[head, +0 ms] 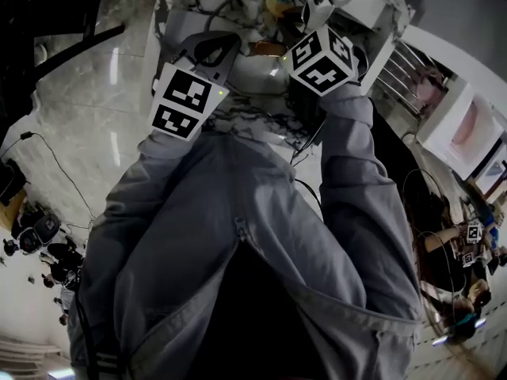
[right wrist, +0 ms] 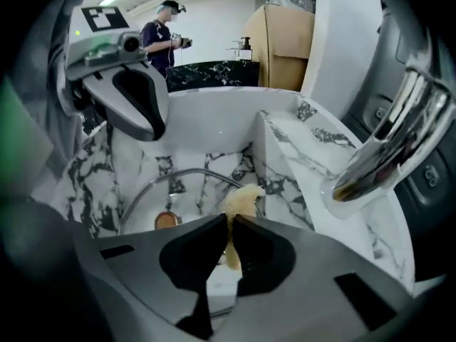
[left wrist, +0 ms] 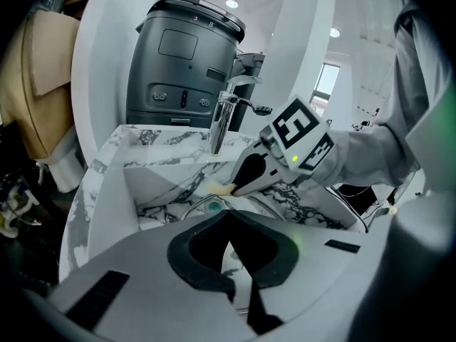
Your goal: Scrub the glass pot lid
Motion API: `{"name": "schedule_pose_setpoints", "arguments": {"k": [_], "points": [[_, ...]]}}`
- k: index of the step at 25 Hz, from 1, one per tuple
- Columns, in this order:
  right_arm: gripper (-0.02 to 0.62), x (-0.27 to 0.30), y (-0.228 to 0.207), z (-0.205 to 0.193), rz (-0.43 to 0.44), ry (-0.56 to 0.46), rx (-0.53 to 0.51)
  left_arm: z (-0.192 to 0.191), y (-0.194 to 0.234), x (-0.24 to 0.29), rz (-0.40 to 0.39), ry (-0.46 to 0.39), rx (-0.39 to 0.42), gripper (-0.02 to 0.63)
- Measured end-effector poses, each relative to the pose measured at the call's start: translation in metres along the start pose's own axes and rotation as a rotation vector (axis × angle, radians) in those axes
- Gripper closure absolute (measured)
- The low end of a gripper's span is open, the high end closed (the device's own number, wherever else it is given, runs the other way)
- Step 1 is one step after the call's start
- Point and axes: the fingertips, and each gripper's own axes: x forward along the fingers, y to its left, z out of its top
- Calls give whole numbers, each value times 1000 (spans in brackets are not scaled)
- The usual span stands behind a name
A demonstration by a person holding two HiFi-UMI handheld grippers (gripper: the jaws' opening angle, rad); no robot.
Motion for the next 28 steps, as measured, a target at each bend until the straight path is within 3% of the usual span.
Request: {"name": "schedule_pose_setpoints", "arguments": {"k": [8,14,16,21,28], "points": [[548,64,-40,-33,-96,87,-99,2,-2,27,-3,15,-5,591],[548,80,-28,-43,-74,151,-152,-1,-5,27,-3,12,-4,591],[548,77,-19,-42,-32,157,-153,-3,-9,24,-5,11,-2,591],[548,63,23,-50,197,214,-150,-7,-15,18,-6,9,4,591],[549,34,41,-39,190,182,-177,-18,-29,5,-5,1,17,591]]}}
